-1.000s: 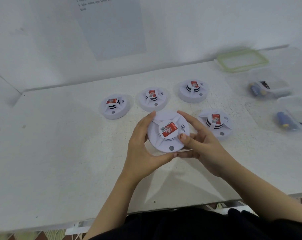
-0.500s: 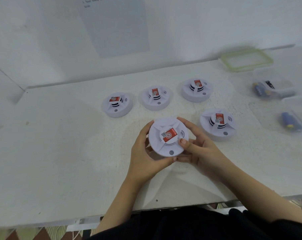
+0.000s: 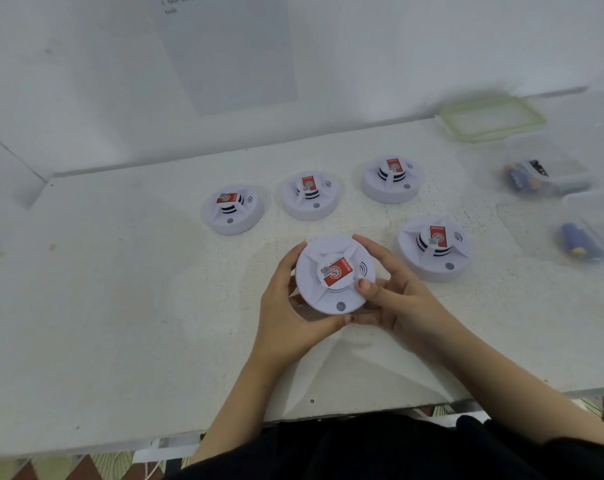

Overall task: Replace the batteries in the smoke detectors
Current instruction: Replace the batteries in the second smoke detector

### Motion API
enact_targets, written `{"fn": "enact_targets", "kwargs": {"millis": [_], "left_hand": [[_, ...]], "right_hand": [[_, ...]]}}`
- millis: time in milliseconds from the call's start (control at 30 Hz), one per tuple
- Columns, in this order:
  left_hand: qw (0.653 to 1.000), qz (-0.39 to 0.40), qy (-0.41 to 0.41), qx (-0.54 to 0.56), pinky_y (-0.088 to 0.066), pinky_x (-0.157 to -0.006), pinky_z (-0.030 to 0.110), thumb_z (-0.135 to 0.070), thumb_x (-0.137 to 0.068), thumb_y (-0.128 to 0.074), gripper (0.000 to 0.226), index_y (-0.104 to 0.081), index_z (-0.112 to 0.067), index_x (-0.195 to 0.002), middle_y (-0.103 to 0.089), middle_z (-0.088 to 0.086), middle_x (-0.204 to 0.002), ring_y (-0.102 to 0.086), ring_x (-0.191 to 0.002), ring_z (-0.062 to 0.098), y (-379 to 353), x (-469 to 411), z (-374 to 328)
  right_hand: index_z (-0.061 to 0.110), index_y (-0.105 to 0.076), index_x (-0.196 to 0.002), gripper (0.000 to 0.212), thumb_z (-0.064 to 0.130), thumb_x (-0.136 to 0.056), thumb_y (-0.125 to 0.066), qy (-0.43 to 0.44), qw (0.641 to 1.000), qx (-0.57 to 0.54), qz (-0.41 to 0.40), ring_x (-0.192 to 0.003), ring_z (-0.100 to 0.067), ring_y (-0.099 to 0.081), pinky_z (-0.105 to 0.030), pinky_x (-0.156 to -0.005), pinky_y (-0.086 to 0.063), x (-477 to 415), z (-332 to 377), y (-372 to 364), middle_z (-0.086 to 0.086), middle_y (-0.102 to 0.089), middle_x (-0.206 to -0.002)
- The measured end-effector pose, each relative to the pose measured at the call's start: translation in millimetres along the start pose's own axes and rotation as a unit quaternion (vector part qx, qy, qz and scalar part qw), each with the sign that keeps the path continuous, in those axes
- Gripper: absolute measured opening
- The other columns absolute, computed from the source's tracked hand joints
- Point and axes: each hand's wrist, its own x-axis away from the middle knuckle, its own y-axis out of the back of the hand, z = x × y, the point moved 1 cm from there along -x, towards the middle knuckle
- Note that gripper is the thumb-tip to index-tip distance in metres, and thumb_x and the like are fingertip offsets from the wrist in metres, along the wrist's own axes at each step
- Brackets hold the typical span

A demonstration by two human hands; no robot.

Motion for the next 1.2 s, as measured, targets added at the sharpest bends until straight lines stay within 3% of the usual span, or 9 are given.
{"fn": "enact_targets", "kwargs": {"millis": [433, 1200], "left_hand": [[1.000, 0.004, 0.017, 0.006, -0.055, -0.091, 0.047, -0.009, -0.061, -0.090, 0.085, -0.048, -0.022, -0.134, -0.061, -0.008, -0.128, -0.059, -0.119, 0.015, -0.4, 1.3, 2.7], [1.000, 0.015, -0.011, -0.020, -0.054, -0.094, 0.039, -0.014, -0.062, -0.089, 0.084, -0.048, -0.016, -0.135, -0.060, -0.009, -0.128, -0.058, -0.120, 0.012, 1.0, 1.2, -1.6]], "right_hand": [[0.025, -0.041, -0.138, 0.058, 0.004, -0.087, -0.058, 0.014, 1.000, -0.006, 0.011, -0.097, -0.036, -0.064, -0.042, -0.072, -0.059, 3.0, -1.8, 2.0, -0.023, -0.062, -0.119], [0.022, -0.039, -0.139, 0.059, 0.004, -0.085, -0.057, 0.010, 1.000, 0.013, 0.003, -0.092, -0.035, -0.066, -0.040, -0.069, -0.058, 3.2, -0.6, 1.5, -0.026, -0.064, -0.112]]}}
